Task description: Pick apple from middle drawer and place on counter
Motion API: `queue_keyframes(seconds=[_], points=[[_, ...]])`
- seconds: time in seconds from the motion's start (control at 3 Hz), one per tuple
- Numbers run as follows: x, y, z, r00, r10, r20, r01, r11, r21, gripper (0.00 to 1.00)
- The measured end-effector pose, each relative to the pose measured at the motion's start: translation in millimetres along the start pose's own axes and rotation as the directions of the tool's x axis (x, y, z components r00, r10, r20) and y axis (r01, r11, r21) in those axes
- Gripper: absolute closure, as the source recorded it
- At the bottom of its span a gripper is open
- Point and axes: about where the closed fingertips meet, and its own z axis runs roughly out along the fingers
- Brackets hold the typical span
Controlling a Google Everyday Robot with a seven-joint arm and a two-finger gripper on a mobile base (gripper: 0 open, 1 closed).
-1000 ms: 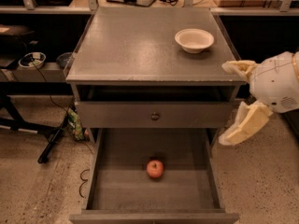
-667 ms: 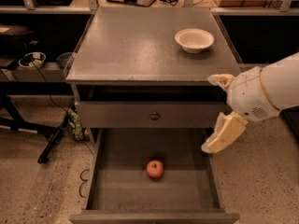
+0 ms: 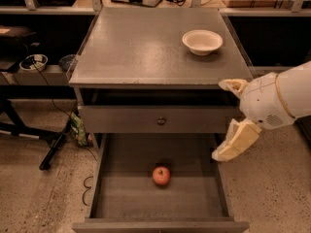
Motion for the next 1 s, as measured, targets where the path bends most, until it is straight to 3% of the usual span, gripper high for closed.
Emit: queue_keyframes(seconds=[0.33,1.0], points=[[12.9,3.1,5.3,0.999,0.01,0.033,-0.011,0.9999,0.002,0.0],[35.9,7.5,38.0,1.0,0.019,0.021,-0.018,0.9996,-0.022,0.0]])
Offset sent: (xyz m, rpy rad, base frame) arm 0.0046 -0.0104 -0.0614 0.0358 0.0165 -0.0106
